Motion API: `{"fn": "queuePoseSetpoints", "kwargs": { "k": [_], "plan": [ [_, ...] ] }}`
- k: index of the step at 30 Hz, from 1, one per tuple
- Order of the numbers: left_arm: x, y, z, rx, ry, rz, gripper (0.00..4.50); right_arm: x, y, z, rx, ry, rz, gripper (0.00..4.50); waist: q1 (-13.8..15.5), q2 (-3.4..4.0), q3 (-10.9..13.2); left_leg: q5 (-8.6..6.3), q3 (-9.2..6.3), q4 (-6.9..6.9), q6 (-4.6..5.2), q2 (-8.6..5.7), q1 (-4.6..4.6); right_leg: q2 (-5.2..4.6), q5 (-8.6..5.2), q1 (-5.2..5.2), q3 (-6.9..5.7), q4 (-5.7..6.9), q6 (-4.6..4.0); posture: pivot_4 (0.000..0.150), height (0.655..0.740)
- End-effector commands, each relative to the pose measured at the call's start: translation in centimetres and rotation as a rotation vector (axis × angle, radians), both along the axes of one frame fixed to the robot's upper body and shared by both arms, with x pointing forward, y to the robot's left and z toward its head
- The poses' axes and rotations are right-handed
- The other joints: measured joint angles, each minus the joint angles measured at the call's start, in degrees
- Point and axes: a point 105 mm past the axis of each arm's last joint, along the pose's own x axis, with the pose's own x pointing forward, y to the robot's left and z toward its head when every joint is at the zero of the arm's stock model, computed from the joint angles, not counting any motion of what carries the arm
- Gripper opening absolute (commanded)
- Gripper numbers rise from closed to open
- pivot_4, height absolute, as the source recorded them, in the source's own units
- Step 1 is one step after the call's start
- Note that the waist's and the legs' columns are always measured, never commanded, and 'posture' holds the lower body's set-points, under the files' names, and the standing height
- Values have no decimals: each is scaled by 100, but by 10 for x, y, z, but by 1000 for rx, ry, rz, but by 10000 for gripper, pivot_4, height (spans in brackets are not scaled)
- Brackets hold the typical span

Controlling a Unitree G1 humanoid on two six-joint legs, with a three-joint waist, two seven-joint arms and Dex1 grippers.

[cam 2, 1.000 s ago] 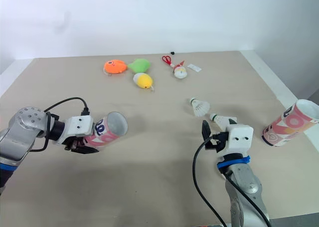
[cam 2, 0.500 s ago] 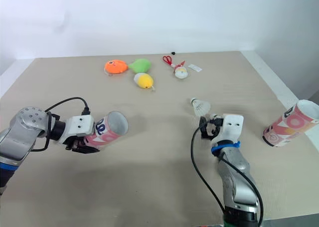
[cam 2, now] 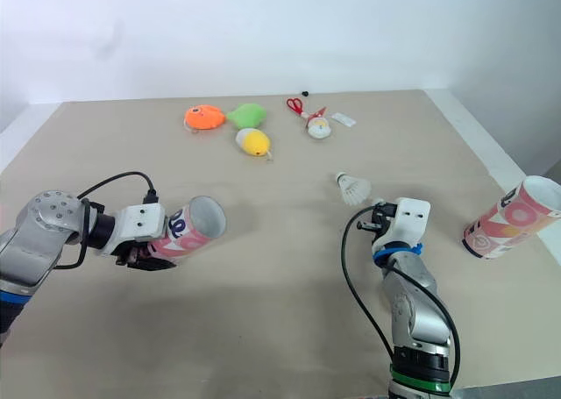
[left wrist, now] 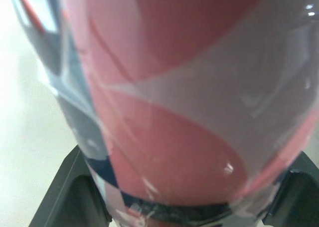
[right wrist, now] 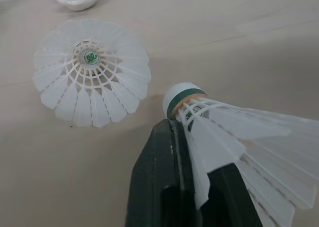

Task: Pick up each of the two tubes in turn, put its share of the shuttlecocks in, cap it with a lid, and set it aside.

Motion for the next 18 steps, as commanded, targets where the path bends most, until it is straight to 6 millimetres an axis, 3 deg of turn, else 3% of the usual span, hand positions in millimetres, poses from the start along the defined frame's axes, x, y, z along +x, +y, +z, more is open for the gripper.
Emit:
{"fn": "queuePoseSetpoints", "kwargs": {
  "k": [1, 4, 7, 11, 18],
  "plan": [
    [-12, -9, -23, 0, 99, -37, 28948, -13, 19, 53, 8, -237, 219, 727, -1, 2, 1, 0, -1, 0, 1, -1, 0, 0, -1, 2, 0, -1, 1, 1500, 7400],
    [-13, -8, -23, 3, 103, -39, 28948, -39, 71, 82, 30, -306, 617, 727, -6, 11, 3, -1, 0, 0, 2, 1, 2, 2, 0, 3, 3, -2, 2, 1500, 7400],
    [-13, -8, -23, 9, 107, -45, 28948, -59, 113, 95, 16, -280, 895, 727, -7, 9, 2, -1, -6, 0, 3, 6, 6, 7, 1, 5, 0, -1, -1, 1500, 7400],
    [-13, -8, -22, 12, 111, -49, 28948, -69, 145, 99, -94, -262, 1082, 727, -1, 2, 2, -1, -10, 2, 2, 8, 10, 5, 0, 11, -7, -5, -5, 1500, 7400],
    [-14, -10, -21, 15, 111, -59, 28948, -60, 190, 81, -319, -245, 1288, 727, 5, -2, 2, -4, -13, 1, 6, 3, -2, 3, -1, 7, -12, -17, -3, 1500, 7400]
  ]
}}
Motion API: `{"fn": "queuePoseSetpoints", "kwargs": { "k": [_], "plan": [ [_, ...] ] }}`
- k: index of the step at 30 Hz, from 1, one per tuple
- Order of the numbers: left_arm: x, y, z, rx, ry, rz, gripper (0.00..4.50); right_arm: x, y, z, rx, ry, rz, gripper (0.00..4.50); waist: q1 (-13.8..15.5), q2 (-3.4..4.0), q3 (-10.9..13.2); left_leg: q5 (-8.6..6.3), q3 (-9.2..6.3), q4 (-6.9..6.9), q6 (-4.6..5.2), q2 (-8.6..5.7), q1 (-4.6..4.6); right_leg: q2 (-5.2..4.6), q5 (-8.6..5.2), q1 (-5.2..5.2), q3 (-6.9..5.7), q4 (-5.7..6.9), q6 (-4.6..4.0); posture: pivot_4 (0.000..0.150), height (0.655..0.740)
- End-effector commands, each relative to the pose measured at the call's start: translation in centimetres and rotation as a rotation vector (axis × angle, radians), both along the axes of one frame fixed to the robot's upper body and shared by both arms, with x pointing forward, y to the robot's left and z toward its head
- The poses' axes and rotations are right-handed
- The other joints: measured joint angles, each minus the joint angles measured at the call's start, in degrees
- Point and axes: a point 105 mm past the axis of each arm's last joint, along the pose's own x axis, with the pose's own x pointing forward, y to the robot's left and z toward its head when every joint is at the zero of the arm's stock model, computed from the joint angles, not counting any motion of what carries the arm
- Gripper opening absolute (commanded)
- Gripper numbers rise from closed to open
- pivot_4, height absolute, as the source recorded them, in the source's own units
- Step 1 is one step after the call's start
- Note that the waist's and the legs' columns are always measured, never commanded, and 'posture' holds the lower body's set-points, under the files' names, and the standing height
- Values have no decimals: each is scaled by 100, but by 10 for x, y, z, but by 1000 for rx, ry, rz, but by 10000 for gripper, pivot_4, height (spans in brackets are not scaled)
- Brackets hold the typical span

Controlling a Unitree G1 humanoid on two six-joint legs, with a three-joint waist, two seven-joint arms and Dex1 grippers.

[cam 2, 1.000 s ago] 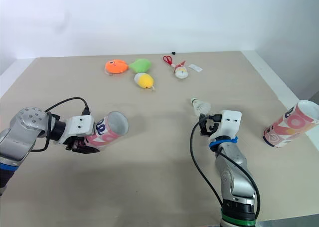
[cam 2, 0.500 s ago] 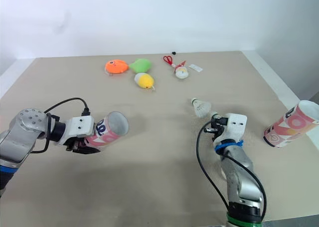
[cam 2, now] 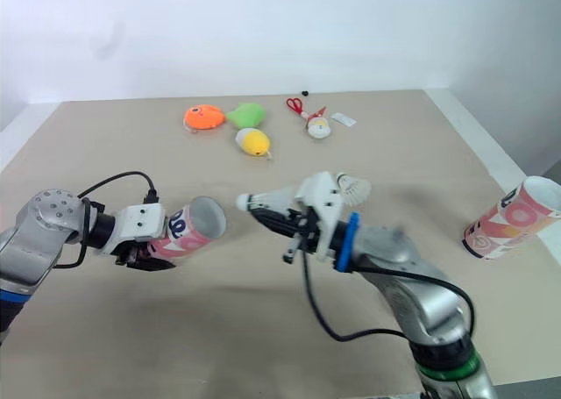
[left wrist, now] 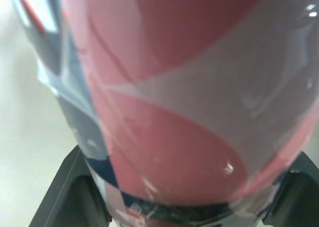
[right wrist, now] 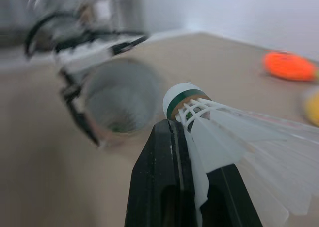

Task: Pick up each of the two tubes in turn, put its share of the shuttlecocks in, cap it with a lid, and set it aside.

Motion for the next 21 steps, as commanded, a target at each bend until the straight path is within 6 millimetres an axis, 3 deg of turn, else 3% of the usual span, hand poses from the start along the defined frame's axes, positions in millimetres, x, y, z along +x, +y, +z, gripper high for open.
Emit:
{"fn": "queuePoseSetpoints", "kwargs": {
  "k": [1, 7, 10, 15, 17, 21],
  "plan": [
    [-14, -9, -22, 8, 106, -48, 28948, -1, 15, -3, -63, -81, 78, 727, 1, -2, 0, 0, -3, 0, 0, -1, -3, -1, -2, 1, -2, -1, 0, 1500, 7400],
    [-12, -10, -22, 9, 103, -52, 28948, -1, 41, -4, -111, -119, 169, 727, 0, -4, -1, -4, -1, 1, 8, -1, -4, 0, -1, -3, -2, 1, 0, 1500, 7400],
    [-13, -9, -22, 12, 104, -53, 28948, -2, 46, 5, -69, -119, 181, 10504, -1, -5, -1, -5, 1, 1, 8, -2, -5, -2, 0, -1, -1, 1, -1, 1500, 7400],
    [-12, -9, -22, 13, 103, -50, 28948, -5, 43, 17, 9, -97, 176, 33774, -1, -5, -1, -5, -1, 1, 8, -2, -5, -3, 0, 0, -3, 1, -1, 1500, 7400],
    [-13, -9, -23, 13, 103, -48, 28948, -3, 24, 26, 122, -54, 97, 44315, 9, -11, -4, -5, 0, 1, 8, -2, -5, -4, 1, 0, -2, 0, -2, 1500, 7400],
    [-14, -6, -23, 12, 101, -34, 28948, 18, -24, 27, 205, -134, -246, 44773, 7, -12, -5, -12, -17, 0, 8, -9, -5, -8, -3, 10, -9, 0, -10, 1500, 7400]
  ]
}}
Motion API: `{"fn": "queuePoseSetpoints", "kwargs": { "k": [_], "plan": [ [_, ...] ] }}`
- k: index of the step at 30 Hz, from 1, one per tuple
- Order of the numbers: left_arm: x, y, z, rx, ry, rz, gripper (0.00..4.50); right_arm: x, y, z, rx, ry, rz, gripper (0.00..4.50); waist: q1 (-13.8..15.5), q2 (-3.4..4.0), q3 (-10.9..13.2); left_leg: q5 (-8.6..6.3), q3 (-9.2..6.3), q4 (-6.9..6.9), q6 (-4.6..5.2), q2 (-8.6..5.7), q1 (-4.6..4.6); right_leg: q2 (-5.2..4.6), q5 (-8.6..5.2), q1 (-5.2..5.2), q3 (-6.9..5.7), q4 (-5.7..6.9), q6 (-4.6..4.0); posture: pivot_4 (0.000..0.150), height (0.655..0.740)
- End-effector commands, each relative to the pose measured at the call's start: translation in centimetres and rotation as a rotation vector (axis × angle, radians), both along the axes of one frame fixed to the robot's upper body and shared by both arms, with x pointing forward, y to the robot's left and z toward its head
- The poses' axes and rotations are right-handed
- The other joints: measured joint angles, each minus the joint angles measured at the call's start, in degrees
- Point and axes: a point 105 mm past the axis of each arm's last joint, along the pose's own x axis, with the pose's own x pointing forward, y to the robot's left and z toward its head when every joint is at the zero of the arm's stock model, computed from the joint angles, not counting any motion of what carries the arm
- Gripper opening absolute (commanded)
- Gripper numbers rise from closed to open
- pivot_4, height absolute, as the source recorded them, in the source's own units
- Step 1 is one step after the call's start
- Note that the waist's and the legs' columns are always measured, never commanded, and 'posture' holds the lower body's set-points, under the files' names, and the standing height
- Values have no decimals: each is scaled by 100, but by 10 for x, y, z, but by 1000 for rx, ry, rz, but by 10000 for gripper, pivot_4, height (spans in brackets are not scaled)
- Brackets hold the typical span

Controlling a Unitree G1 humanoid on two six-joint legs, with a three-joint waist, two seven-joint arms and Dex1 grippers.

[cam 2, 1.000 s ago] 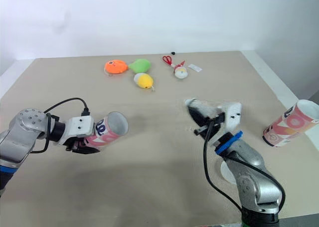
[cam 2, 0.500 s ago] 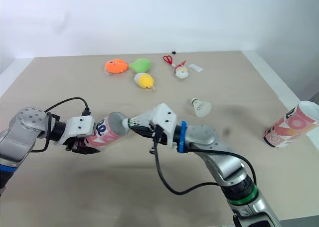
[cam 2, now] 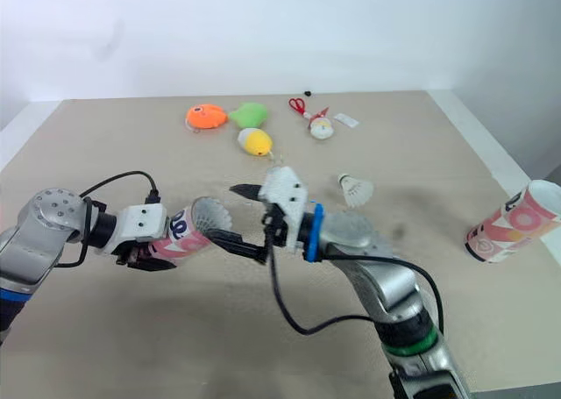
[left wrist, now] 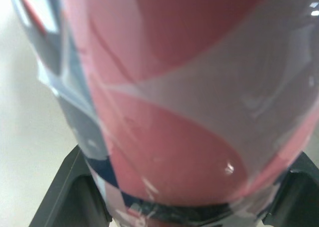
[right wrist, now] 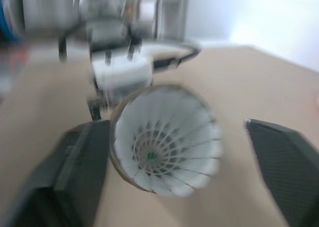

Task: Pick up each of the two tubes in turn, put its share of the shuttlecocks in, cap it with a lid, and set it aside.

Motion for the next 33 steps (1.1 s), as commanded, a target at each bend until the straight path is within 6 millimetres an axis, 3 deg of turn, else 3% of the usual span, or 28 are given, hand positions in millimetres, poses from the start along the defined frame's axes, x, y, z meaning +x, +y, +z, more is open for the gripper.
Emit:
{"fn": "queuePoseSetpoints", "kwargs": {
  "k": [1, 2, 6, 10, 13, 20, 26, 29, 31, 33],
  "plan": [
    [-13, -4, -24, 10, 100, -19, 28948, 17, -46, 18, 91, -139, -335, 44773, -5, 0, 0, 0, 3, 0, 0, 0, 0, 0, -2, -2, 2, 0, -1, 1500, 7400],
    [-13, -3, -24, 11, 100, -19, 28948, 21, -57, 17, 103, -156, -418, 44773, -8, 0, 0, 0, 3, 0, 0, 0, 0, 0, -5, -2, 2, -1, -2, 1500, 7400],
    [-13, -5, -26, 9, 102, -21, 28948, 41, -109, -25, 15, -93, -826, 44773, -14, 2, 0, 0, 3, -1, 0, 1, 6, 4, -17, -2, 3, 2, 12, 1500, 7400],
    [-12, -5, -26, 11, 100, -23, 28948, 47, -129, -60, -48, 6, -983, 44773, -15, 4, 1, 0, 8, -1, -1, 1, 9, 4, -15, -2, 8, 5, 11, 1500, 7400],
    [-11, -6, -26, 9, 98, -25, 28948, 53, -128, -82, -80, 81, -1010, 44773, -15, 4, 1, 0, 9, 0, -1, 1, 11, 4, -15, 0, 10, 4, 12, 1500, 7400],
    [-11, -4, -26, 12, 96, -21, 28948, 83, -124, -83, -33, 105, -1032, 44773, -20, 8, 3, 1, 9, 1, 0, 1, 13, 5, -10, 1, 11, 5, 11, 1500, 7400],
    [-12, -3, -25, 11, 93, -11, 28948, 113, -132, -72, 28, 108, -1096, 44773, -27, 10, 4, 1, 9, 0, 0, 1, 15, 5, -9, 4, 11, 5, 11, 1500, 7400],
    [-12, -3, -25, 12, 90, -3, 28948, 120, -135, -73, 43, 125, -1122, 37602, -33, 10, 4, 2, 7, 0, 1, 1, 19, 6, -8, 8, 11, 5, 10, 1500, 7400],
    [-12, -2, -25, 10, 88, 1, 28948, 122, -136, -71, 59, 124, -1125, 26878, -33, 10, 4, 2, 7, -1, 0, 1, 20, 6, -8, 9, 11, 5, 9, 1500, 7400],
    [-12, -2, -26, 10, 88, 4, 28948, 123, -136, -70, 66, 121, -1119, 19248, -33, 11, 4, 2, 8, -1, 1, 1, 20, 6, -8, 8, 13, 5, 7, 1500, 7400]
  ]
}}
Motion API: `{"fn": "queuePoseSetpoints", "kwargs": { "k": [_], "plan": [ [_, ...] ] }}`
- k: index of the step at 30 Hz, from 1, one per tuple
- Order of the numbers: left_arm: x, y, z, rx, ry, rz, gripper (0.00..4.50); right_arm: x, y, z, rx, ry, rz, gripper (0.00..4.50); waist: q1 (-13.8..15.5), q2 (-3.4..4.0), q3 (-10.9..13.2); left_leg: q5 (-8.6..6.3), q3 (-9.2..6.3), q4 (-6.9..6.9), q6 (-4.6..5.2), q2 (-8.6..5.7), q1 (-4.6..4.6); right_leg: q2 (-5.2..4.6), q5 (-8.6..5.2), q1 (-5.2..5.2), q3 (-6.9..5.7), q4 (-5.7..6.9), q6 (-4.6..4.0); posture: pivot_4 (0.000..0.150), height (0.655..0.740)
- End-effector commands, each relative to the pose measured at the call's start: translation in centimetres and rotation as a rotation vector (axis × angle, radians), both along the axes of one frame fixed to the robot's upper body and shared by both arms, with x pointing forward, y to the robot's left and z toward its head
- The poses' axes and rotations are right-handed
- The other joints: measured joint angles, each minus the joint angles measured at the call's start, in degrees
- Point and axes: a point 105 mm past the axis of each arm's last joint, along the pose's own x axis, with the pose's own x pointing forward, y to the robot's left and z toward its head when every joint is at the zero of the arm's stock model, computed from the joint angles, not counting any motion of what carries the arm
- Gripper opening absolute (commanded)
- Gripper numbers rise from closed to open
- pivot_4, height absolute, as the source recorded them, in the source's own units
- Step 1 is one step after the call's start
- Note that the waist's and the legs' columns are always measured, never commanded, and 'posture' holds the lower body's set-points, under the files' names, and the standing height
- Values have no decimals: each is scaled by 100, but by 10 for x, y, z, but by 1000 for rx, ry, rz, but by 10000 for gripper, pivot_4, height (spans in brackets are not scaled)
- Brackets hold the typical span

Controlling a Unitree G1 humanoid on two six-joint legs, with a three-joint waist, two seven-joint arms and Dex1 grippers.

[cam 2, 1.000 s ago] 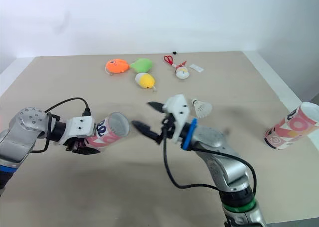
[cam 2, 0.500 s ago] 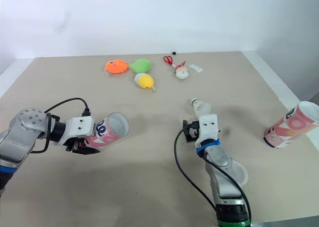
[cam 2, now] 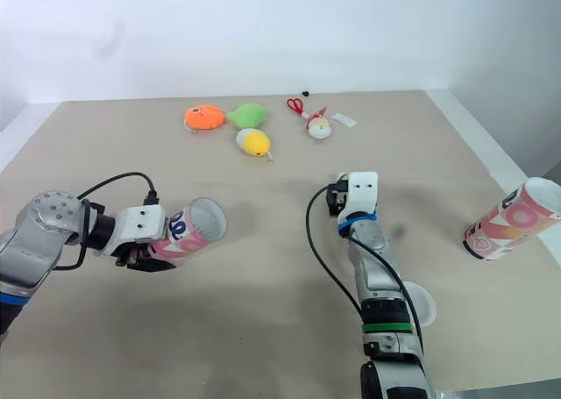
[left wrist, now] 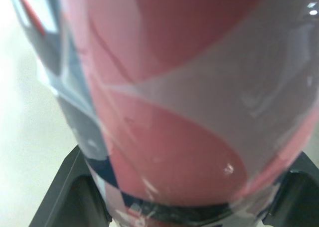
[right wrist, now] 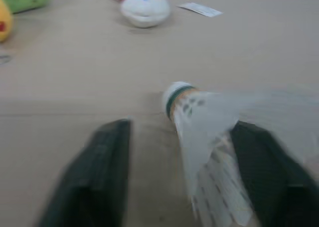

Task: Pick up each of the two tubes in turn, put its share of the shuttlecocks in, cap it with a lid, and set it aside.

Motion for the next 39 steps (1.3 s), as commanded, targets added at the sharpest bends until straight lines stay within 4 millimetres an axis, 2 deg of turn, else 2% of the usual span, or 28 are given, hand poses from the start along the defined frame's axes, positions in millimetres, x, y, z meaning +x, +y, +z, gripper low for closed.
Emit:
{"fn": "queuePoseSetpoints", "kwargs": {
  "k": [1, 4, 5, 8, 10, 12, 13, 16, 18, 20, 26, 29, 32, 35, 36, 37, 38, 39],
  "plan": [
    [-12, -5, -24, 9, 97, -14, 28948, 4, 2, 21, 23, -79, 10, 14864, 0, 0, 0, 0, 0, 0, 0, 0, 0, 0, 0, 0, 0, 0, 0, 1500, 7400],
    [-12, -5, -24, 6, 98, -13, 28948, 2, 4, 22, 26, -90, 48, 874, 0, 0, 0, 0, -1, 0, 0, 0, 0, 0, 0, 1, 0, 0, 0, 1500, 7400],
    [-11, -6, -24, 5, 97, -13, 28948, 1, 4, 21, 29, -87, 60, 307, 0, 0, 0, 0, -1, 0, 0, 0, 0, 0, 0, 1, 0, 0, 1, 1500, 7400],
    [-11, -7, -24, 4, 96, -15, 28948, -4, 10, 35, 74, -142, 180, 307, 2, 1, 0, 0, -1, 0, 0, 0, 3, 0, 0, 4, 0, 0, 2, 1500, 7400],
    [-10, -7, -24, 3, 96, -16, 28948, -19, 33, 61, 119, -231, 408, 307, 3, 7, 4, 0, -1, 0, 0, 0, 3, -1, 0, 5, 0, 0, 3, 1500, 7400],
    [-10, -7, -24, 4, 97, -18, 28948, -54, 72, 84, 156, -257, 765, 307, 4, 16, 6, -1, -3, 0, 1, -1, 2, -2, 6, 6, 0, -1, 14, 1500, 7400],
    [-10, -7, -24, 5, 97, -19, 28948, -71, 85, 90, 155, -248, 895, 307, 4, 20, 6, -2, -3, 0, 3, 0, 5, 0, 9, 7, 0, -1, 18, 1500, 7400],
    [-9, -8, -24, 6, 96, -21, 28948, -107, 114, 106, 77, -182, 1152, 307, 7, 19, 5, -2, -15, -1, 3, 2, 5, 1, 4, 9, -9, 0, 12, 1500, 7400],
    [-9, -8, -24, 4, 96, -22, 28948, -125, 129, 104, 1, -124, 1275, 307, 15, 17, 5, -2, -21, 1, 3, 4, 6, 1, -4, 11, -16, 0, -4, 1500, 7400],
    [-10, -8, -24, 6, 98, -24, 28948, -132, 138, 98, -86, -92, 1328, 307, 17, 12, 3, -1, -23, 3, 4, 4, 6, -3, -4, 11, -22, -2, -5, 1500, 7400],
    [-11, -7, -24, 9, 97, -23, 28948, -124, 154, 81, -258, -72, 1337, 307, 20, 12, 3, -2, -21, 3, 3, 0, -2, -8, -7, 6, -23, -6, -3, 1500, 7400],
    [-12, -9, -24, 7, 97, -24, 28948, -130, 164, 79, -239, -57, 1385, 307, 21, 12, 3, -2, -21, 3, 3, 0, -4, -7, -7, 5, -25, -6, -3, 1500, 7400],
    [-13, -9, -24, 6, 98, -22, 28948, -135, 166, 84, -221, -64, 1415, 9582, 21, 12, 3, -2, -22, 2, 3, 0, -4, -7, -8, 6, -26, -7, -3, 1500, 7400],
    [-12, -8, -24, 8, 98, -18, 28948, -132, 160, 97, -203, -90, 1409, 25201, 21, 12, 3, -2, -21, 2, 3, -1, -4, -8, -7, 7, -25, -7, -2, 1500, 7400],
    [-12, -8, -25, 9, 97, -17, 28948, -131, 158, 102, -193, -97, 1410, 28591, 21, 12, 3, -2, -21, 2, 3, -1, -4, -8, -7, 7, -25, -7, -2, 1500, 7400],
    [-12, -9, -25, 8, 96, -17, 28948, -130, 155, 108, -175, -97, 1418, 33877, 21, 12, 3, -2, -22, 2, 3, -1, -4, -7, -7, 6, -25, -7, -2, 1500, 7400],
    [-11, -9, -25, 5, 95, -17, 28948, -130, 153, 114, -162, -100, 1426, 30435, 21, 12, 3, -2, -22, 2, 3, -1, -4, -7, -6, 6, -26, -7, -3, 1500, 7400],
    [-11, -10, -25, 3, 94, -18, 28948, -128, 151, 121, -153, -101, 1432, 31079, 21, 12, 3, -2, -23, 2, 3, -1, -4, -7, -6, 6, -26, -7, -3, 1500, 7400]
  ]
}}
